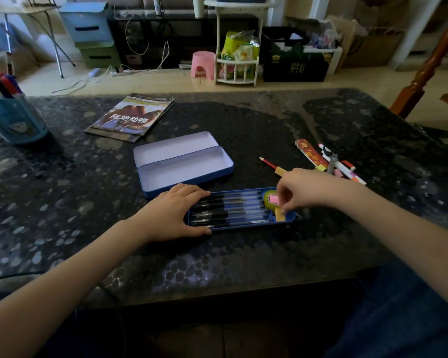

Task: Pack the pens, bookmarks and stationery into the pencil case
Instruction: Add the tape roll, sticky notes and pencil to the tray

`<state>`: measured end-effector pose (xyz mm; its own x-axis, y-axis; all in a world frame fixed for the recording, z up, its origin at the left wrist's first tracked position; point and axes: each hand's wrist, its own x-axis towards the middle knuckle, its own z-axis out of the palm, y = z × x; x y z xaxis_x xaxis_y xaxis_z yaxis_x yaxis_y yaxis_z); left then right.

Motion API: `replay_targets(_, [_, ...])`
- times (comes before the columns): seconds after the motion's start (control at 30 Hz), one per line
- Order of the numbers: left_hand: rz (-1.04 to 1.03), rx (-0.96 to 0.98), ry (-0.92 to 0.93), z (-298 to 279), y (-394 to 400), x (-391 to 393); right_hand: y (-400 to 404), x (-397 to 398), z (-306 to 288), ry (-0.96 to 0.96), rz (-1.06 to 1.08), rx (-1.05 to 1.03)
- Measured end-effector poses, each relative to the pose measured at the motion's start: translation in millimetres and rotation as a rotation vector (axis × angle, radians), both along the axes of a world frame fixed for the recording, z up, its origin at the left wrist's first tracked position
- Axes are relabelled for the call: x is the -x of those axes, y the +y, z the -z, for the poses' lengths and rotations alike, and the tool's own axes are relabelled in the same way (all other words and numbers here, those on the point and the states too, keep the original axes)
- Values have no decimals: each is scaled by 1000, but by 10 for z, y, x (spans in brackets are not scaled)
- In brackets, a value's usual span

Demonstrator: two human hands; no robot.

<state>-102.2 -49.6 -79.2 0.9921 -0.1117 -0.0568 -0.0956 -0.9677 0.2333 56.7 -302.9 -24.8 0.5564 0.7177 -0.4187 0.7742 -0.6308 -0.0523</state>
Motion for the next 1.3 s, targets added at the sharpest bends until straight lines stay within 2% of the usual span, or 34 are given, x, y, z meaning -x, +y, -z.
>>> replay_targets(0.1, [2, 0, 5, -8, -7, 1, 24, 19, 37, 5, -1, -16])
replay_targets(0.5, [2, -1, -5, -21, -18, 8, -3, -13, -9, -171, 35, -26])
replay_targets(0.8, [1, -7, 3, -21, -19, 2, 30, 34, -53, -86, -5, 95])
replay_targets(1.1, [5, -2, -4, -22, -29, 10, 63, 24, 12, 24, 30, 80])
replay_targets(1.2, [9, -1, -2, -29, -24, 11, -7, -57, -95, 109, 117, -32])
replay_targets(1.3, [15, -5, -8, -30, -29, 16, -86, -234, -134, -101, 188, -212])
